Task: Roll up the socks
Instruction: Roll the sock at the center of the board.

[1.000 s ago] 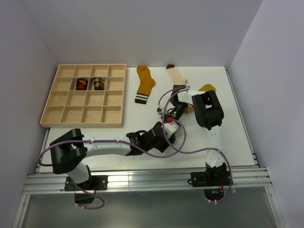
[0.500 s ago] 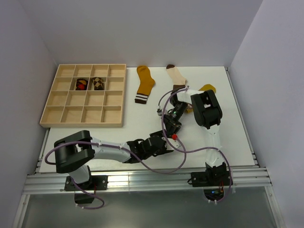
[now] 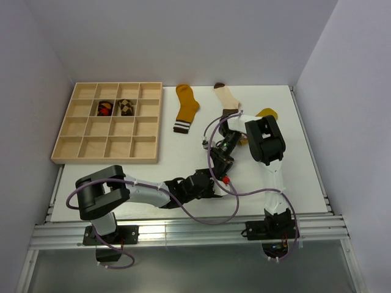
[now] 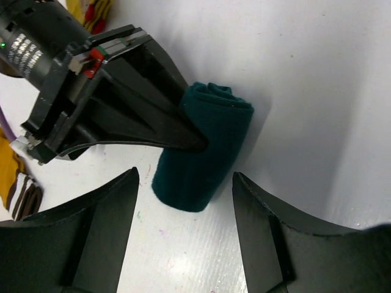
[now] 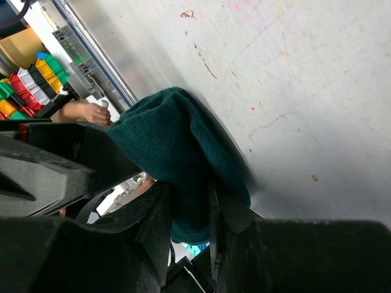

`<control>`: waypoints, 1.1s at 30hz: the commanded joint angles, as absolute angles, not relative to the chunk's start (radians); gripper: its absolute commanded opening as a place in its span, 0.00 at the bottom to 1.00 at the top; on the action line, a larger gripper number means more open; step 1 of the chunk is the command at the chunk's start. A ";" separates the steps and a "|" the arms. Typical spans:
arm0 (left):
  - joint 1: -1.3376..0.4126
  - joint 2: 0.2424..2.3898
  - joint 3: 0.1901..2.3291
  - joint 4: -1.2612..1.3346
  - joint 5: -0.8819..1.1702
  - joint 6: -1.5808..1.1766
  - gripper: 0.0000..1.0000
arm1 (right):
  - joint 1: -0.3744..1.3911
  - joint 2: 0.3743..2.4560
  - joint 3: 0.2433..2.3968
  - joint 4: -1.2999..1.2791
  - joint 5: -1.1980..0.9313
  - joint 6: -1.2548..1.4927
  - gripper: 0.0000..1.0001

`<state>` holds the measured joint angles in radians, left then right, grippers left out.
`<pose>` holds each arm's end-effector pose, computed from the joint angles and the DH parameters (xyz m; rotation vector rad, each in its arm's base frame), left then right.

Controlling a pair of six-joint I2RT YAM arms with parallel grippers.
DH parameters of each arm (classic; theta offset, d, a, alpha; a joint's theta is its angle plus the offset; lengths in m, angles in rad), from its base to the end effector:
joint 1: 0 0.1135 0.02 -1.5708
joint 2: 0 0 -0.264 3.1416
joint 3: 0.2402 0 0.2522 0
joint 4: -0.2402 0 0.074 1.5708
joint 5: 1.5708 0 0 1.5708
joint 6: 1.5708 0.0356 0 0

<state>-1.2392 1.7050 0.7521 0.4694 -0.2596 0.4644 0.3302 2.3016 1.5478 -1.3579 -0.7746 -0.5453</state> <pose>0.1200 -0.3205 0.1598 1.4273 1.4629 -0.2190 0.3369 0.1418 0.1009 0.7989 -2.3699 -1.0817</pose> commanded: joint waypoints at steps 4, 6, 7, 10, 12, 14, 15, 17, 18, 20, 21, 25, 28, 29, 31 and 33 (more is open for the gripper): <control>-1.239 1.739 0.729 0.564 -0.213 0.479 0.69 | 0.316 2.364 1.568 -1.295 -0.650 -0.600 0.24; -1.239 1.753 0.738 0.571 -0.210 0.477 0.70 | 0.314 2.364 1.569 -1.295 -0.647 -0.604 0.24; -1.239 1.758 0.736 0.577 -0.209 0.480 0.70 | 0.316 2.365 1.568 -1.295 -0.647 -0.603 0.24; -1.238 1.781 0.746 0.586 -0.207 0.491 0.70 | 0.314 2.367 1.568 -1.298 -0.647 -0.604 0.24; -1.236 1.789 0.750 0.603 -0.210 0.502 0.70 | 0.316 2.372 1.568 -1.299 -0.646 -0.606 0.24; -1.229 1.798 0.759 0.595 -0.203 0.503 0.70 | 0.314 2.378 1.571 -1.302 -0.649 -0.609 0.24; -1.226 1.799 0.762 0.598 -0.201 0.506 0.71 | 0.316 2.379 1.571 -1.307 -0.649 -0.611 0.24; -1.213 1.802 0.765 0.601 -0.192 0.512 0.71 | 0.314 2.384 1.572 -1.310 -0.650 -0.612 0.24; -1.203 1.809 0.775 0.592 -0.187 0.512 0.71 | 0.316 2.382 1.574 -1.313 -0.650 -0.614 0.24; -1.195 1.815 0.779 0.589 -0.170 0.520 0.73 | 0.314 2.384 1.575 -1.315 -0.650 -0.614 0.25; -1.190 1.822 0.791 0.578 -0.161 0.520 0.73 | 0.316 2.385 1.577 -1.316 -0.650 -0.614 0.24; -1.181 1.847 0.821 0.510 -0.111 0.502 0.73 | 0.316 2.388 1.582 -1.324 -0.649 -0.623 0.24; -1.180 1.862 0.848 0.456 -0.072 0.477 0.72 | 0.313 2.390 1.586 -1.327 -0.649 -0.626 0.24; -1.180 1.868 0.860 0.440 -0.066 0.471 0.70 | 0.314 2.391 1.586 -1.330 -0.650 -0.624 0.24; -1.178 1.875 0.864 0.423 -0.046 0.445 0.68 | 0.313 2.391 1.588 -1.333 -0.653 -0.627 0.24; -1.172 1.887 0.868 0.397 -0.028 0.428 0.66 | 0.313 2.396 1.588 -1.335 -0.655 -0.630 0.25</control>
<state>-1.1770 1.8484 0.8417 0.4755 -0.1162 0.4744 0.3176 2.3432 1.5795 -1.4326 -0.7673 -0.6296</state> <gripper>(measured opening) 0.674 0.316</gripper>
